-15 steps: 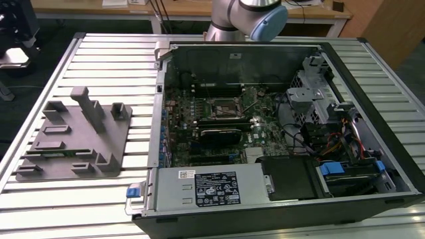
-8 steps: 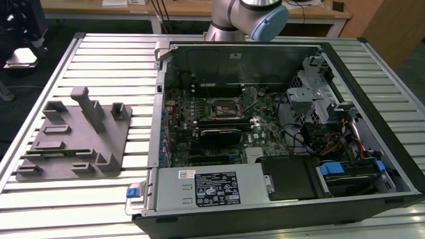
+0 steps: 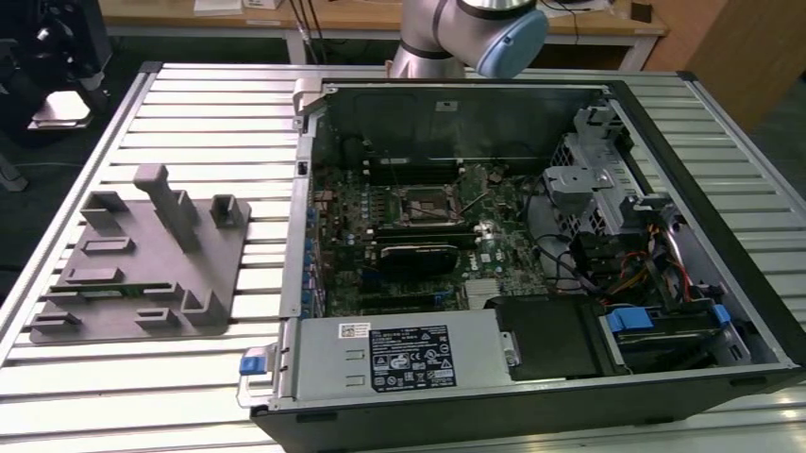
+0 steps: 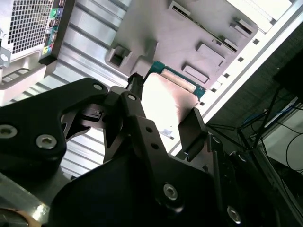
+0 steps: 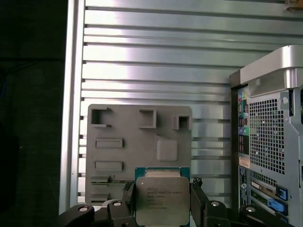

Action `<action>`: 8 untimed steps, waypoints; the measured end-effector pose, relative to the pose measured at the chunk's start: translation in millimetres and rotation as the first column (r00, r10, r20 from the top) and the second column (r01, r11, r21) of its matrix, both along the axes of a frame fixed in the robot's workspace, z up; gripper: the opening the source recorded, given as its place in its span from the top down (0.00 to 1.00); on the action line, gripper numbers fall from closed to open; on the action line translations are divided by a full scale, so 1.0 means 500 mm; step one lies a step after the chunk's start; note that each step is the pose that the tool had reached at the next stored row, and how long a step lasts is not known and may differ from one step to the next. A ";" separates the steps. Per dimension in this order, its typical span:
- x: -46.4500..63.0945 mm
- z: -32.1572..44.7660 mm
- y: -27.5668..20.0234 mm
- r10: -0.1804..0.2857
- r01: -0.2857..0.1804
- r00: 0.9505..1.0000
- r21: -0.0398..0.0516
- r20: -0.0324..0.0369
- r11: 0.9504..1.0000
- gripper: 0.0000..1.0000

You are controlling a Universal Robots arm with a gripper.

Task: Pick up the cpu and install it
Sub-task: 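Pick up the cpu and move it towards the insertion slot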

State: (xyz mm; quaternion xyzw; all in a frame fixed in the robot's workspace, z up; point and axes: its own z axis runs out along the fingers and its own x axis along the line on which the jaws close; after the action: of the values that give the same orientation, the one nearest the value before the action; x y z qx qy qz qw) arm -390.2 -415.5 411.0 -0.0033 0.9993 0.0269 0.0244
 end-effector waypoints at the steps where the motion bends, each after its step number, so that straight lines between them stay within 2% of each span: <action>1: 0.004 0.000 0.0000 0.000 0.000 1.000 0.000 0.000 1.000 0.45; 8: 0.034 0.000 0.0000 0.000 0.000 1.000 0.000 0.000 1.000 0.45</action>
State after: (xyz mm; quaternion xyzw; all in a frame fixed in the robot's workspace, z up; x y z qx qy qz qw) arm -373.4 -415.5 411.0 -0.0033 0.9993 0.0269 0.0244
